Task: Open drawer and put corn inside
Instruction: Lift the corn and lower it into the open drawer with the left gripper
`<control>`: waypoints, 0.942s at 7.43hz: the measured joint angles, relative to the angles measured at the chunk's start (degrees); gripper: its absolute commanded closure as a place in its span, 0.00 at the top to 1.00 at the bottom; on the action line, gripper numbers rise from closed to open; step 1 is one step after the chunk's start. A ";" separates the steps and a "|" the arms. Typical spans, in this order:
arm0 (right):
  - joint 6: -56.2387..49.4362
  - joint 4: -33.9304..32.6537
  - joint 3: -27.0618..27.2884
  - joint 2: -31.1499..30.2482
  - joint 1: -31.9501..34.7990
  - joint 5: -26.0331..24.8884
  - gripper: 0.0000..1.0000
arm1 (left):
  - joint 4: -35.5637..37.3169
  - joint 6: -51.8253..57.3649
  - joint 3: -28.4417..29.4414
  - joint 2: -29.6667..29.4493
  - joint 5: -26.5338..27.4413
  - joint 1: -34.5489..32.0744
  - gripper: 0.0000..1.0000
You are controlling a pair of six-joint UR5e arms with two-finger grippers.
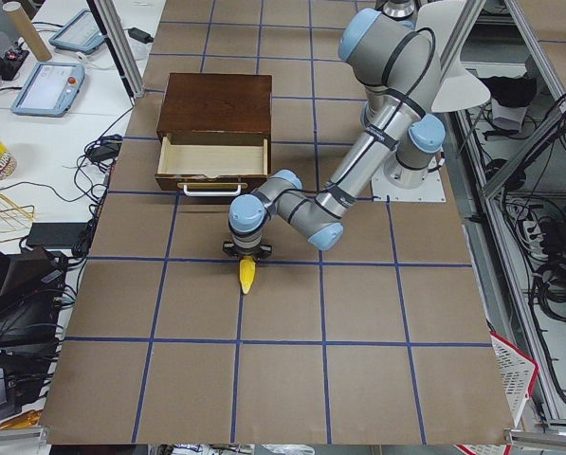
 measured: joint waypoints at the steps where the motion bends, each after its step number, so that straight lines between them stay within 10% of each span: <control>1: 0.01 0.00 0.00 0.00 0.00 0.00 1.00 | -0.36 -3.65 0.01 0.96 -1.08 0.46 0.00; 7: 0.03 0.00 0.00 0.00 0.00 0.00 1.00 | -22.69 -49.32 12.68 9.59 -5.30 -2.50 0.00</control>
